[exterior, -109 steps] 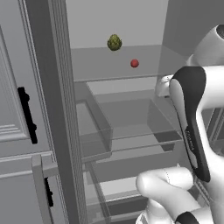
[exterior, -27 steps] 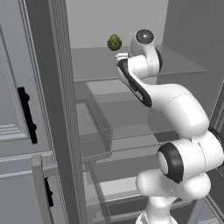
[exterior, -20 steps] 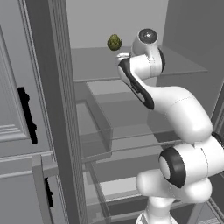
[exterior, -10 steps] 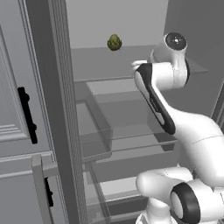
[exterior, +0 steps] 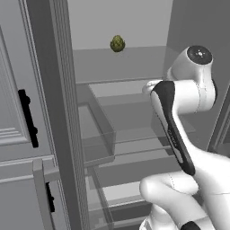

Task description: Take the strawberry from the fridge and place it on top of the pancake, located on the dining counter.

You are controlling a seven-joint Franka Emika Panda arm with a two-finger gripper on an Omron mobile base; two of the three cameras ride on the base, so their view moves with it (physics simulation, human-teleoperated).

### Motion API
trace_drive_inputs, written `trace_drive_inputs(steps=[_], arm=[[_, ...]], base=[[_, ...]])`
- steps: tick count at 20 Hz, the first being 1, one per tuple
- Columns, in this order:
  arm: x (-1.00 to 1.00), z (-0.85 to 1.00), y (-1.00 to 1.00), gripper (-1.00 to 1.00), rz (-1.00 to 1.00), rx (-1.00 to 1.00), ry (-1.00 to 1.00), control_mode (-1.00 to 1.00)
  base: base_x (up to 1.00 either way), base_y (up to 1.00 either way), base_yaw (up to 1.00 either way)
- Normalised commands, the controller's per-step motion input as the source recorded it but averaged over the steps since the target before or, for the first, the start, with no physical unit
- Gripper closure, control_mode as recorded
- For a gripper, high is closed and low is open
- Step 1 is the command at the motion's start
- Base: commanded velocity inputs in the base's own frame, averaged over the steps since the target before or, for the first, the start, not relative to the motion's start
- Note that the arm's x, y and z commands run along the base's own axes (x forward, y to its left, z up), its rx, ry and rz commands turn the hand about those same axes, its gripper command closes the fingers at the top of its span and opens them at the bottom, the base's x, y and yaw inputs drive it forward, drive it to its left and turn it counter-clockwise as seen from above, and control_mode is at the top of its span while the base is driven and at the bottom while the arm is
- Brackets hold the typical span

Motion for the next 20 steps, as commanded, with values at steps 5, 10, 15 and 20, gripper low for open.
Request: trace_drive_inputs(steps=[5, 10, 15, 20], arm=[[-0.96, -0.62, -0.01, 1.0, 0.0, 0.0, 0.02, -1.0], [-0.57, -0.62, 0.0, 1.0, 0.0, 0.0, 0.06, -1.0], [-0.09, -0.57, 0.0, 1.0, 0.0, 0.0, 0.02, -1.0], [0.0, -0.08, 0.0, 1.0, 0.0, 0.0, 0.0, -1.0]], base=[[0.0, 0.0, 0.0], [0.0, 0.0, 0.0], [0.0, 0.0, 0.0], [0.0, 0.0, 0.0]])
